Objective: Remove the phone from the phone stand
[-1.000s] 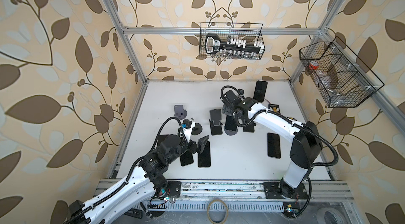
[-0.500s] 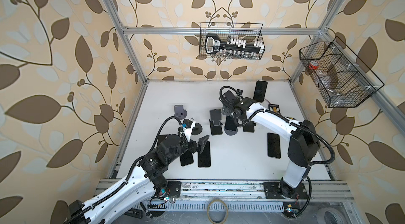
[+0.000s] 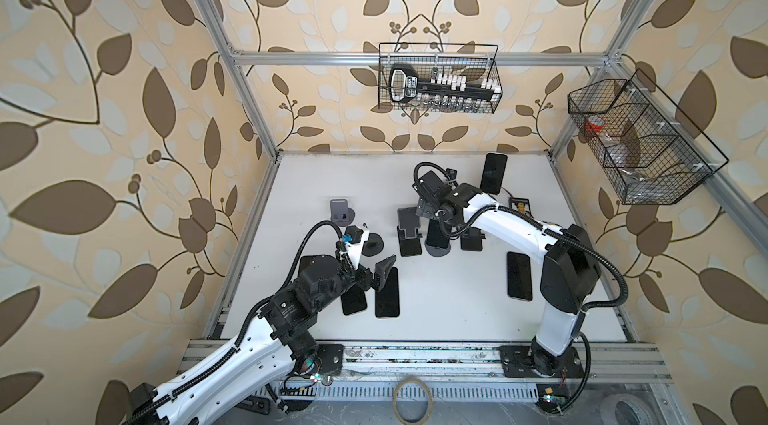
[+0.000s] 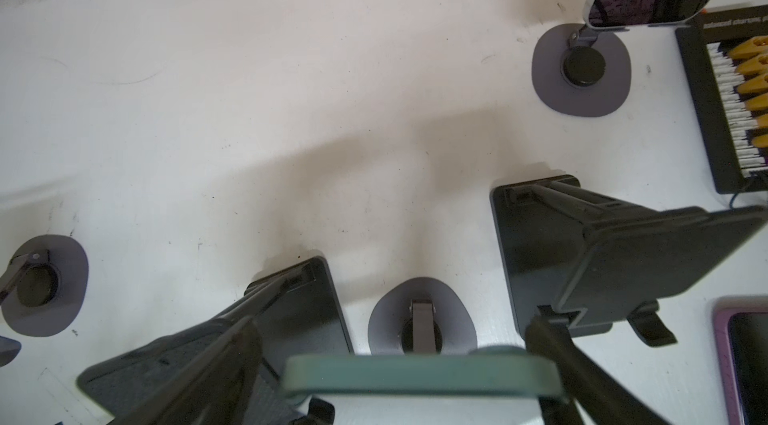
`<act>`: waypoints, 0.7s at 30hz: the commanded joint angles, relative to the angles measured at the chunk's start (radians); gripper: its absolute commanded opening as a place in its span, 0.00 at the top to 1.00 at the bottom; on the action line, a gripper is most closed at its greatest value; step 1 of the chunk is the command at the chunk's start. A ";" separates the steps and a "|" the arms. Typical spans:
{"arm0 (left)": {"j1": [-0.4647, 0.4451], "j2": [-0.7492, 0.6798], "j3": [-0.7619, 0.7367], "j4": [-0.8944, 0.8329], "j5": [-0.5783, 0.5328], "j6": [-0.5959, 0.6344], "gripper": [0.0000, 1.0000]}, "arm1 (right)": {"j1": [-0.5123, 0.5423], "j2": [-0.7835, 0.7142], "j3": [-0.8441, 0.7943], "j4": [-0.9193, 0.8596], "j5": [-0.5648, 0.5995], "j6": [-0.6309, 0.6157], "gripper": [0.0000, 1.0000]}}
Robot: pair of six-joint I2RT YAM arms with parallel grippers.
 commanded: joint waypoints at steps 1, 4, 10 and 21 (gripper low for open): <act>-0.007 0.010 0.049 0.024 0.008 0.020 0.01 | 0.001 0.027 0.039 -0.048 0.009 0.007 0.00; -0.007 0.029 0.058 0.018 0.017 0.026 0.01 | 0.000 0.034 0.047 -0.064 0.012 0.023 0.00; -0.008 0.056 0.073 0.018 0.052 0.041 0.01 | 0.001 0.039 0.057 -0.074 -0.002 0.018 0.00; -0.009 0.079 0.105 -0.005 0.100 0.066 0.01 | 0.001 0.030 0.057 -0.072 -0.012 0.016 0.00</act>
